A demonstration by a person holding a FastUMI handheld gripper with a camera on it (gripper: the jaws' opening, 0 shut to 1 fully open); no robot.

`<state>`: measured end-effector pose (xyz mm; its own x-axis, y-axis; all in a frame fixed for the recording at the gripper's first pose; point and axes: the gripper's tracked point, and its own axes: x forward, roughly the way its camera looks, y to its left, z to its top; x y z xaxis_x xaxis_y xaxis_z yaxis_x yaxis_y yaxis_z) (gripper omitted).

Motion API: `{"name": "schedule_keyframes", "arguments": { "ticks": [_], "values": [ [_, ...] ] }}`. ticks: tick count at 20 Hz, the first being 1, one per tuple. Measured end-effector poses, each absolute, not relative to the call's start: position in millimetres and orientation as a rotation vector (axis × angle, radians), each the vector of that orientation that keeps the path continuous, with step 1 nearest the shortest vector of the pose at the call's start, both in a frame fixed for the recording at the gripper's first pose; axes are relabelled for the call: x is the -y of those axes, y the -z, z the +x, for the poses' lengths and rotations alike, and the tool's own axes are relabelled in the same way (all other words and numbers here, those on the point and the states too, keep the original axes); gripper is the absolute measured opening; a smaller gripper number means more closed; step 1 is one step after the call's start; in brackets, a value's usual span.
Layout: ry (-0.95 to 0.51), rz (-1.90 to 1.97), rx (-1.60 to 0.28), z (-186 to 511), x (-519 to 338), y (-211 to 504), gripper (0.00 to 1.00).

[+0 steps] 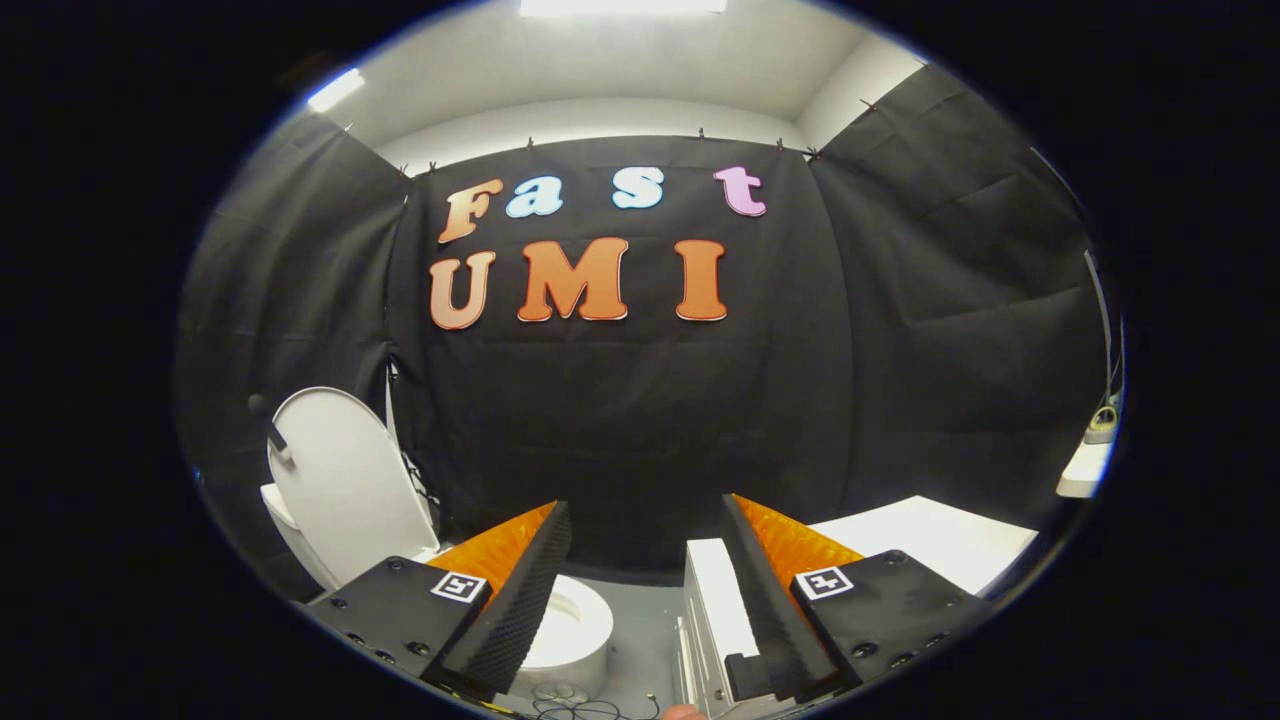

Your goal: Open the toilet lid.

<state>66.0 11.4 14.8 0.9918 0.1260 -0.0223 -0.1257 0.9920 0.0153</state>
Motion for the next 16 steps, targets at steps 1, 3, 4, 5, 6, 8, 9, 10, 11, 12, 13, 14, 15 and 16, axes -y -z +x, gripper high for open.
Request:
{"name": "schedule_keyframes", "arguments": {
  "ticks": [1,3,4,5,6,8,9,10,11,12,13,14,15,16],
  "values": [
    [-0.136,0.035,-0.011,60,-13,-15,0.96],
    [-0.127,0.059,0.011,53,-10,-11,0.96],
    [-0.115,0.063,0.022,49,-9,-9,0.96],
    [-0.121,0.051,0.022,44,-10,-4,0.96],
    [-0.113,0.027,0.009,42,-8,3,0.96],
    [-0.087,0.034,0.002,41,-1,15,0.96],
    [-0.083,0.047,-0.014,41,-1,23,0.96],
    [-0.081,0.052,-0.035,42,-1,32,0.96],
    [-0.084,0.048,-0.052,40,-1,39,0.96],
    [-0.084,0.039,-0.054,38,-1,40,0.97],
    [-0.078,0.035,-0.046,37,-1,36,0.97],
    [-0.071,0.033,-0.035,35,-2,31,0.97],
    [-0.06,0.021,-0.026,34,-1,30,0.97],
    [-0.05,0.003,-0.013,32,0,27,0.97]
  ]
}}
